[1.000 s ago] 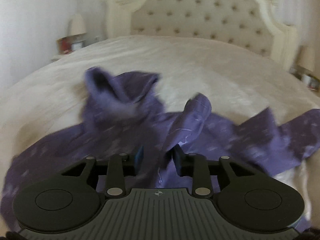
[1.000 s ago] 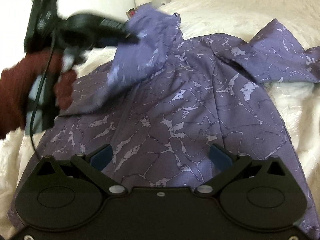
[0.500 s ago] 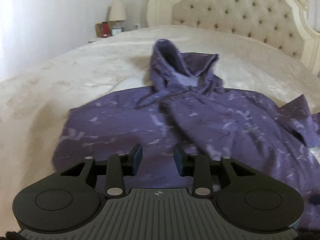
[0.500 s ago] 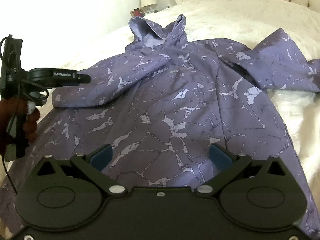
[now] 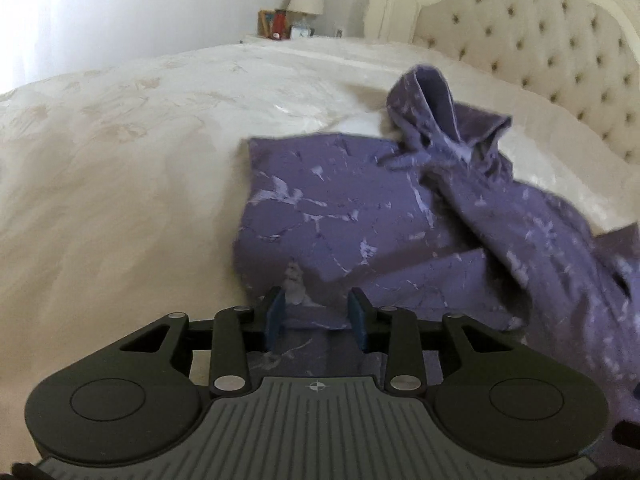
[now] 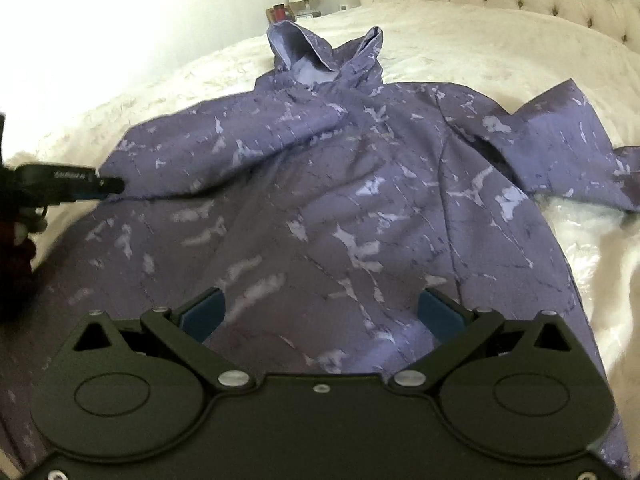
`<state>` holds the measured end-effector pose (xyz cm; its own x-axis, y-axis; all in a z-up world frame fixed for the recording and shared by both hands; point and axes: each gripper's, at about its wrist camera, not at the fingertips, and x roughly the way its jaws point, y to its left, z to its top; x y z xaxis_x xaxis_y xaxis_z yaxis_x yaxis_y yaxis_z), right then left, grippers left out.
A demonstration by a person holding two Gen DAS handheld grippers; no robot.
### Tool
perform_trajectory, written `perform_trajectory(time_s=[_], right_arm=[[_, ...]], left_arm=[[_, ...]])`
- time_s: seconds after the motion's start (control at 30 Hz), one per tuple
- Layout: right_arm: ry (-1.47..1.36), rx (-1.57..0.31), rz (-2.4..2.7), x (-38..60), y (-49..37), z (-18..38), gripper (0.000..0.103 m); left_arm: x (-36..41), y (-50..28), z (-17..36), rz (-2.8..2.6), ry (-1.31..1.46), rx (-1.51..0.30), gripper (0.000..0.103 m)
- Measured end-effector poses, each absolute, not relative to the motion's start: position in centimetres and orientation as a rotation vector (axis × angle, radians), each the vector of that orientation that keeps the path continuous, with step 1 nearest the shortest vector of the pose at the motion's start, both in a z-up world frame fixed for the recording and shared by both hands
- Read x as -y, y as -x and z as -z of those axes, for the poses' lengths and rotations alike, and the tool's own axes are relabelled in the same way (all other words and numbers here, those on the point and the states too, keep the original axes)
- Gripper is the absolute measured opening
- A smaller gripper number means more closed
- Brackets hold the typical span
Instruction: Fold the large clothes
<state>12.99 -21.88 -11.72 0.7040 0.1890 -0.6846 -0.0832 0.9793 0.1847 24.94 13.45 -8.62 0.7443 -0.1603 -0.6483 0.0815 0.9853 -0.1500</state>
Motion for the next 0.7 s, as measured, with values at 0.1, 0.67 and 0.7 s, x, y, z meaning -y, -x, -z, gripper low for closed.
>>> perform_trajectory(time_s=[0.1,0.67,0.7], right_arm=[[-0.117,-0.743,-0.152,21.0,-14.2,9.7,0.102],[0.187,-0.71,-0.156,10.3,-29.4,9.5,0.08],[0.21,-0.713,-0.139,10.1,-29.6,9.7,0.073]], left_arm=[[-15.0,-24.8,8.5,0.089,0.103,-0.716,0.046],[-18.6,-26.0,10.8,0.151,0.106,-0.662,0.048],[-18.5,-26.1,10.7,0.148,0.104,-0.664,0.048]])
